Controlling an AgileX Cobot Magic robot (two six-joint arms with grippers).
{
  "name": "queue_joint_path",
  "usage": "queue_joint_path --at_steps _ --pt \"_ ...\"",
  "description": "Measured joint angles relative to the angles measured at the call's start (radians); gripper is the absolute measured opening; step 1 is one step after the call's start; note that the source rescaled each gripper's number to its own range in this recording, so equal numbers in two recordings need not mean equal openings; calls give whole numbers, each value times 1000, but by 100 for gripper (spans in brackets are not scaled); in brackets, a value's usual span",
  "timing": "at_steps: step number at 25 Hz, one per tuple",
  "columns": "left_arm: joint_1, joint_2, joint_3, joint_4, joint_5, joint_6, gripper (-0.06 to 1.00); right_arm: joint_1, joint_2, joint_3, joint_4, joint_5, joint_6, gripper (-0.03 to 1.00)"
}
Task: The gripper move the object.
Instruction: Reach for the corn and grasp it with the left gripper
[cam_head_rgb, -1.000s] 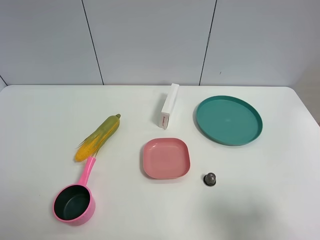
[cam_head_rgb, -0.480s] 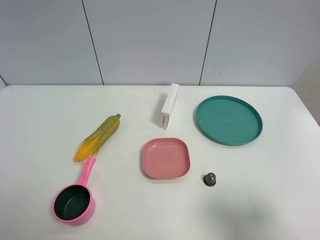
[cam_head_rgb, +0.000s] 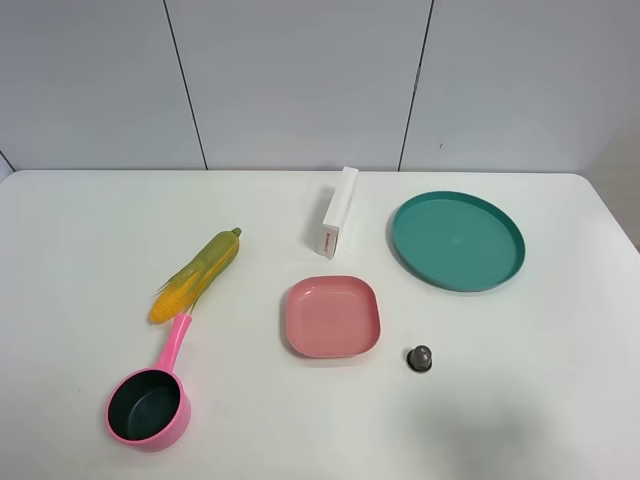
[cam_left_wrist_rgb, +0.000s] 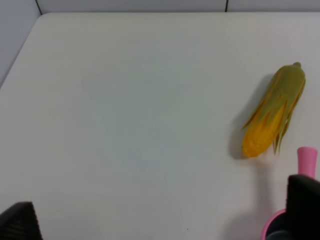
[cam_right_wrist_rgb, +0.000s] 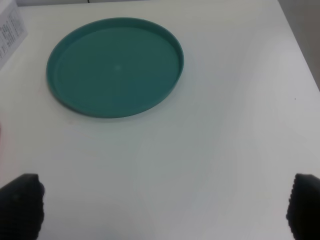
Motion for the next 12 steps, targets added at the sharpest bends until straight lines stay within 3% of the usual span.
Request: queue_joint_path --at_steps 4,12 --pt "0 0 -19 -8 -1 46 100 0 0 0 0 0 0 100" --pt "0 101 -198 -17 -5 89 100 0 0 0 0 0 0 100"
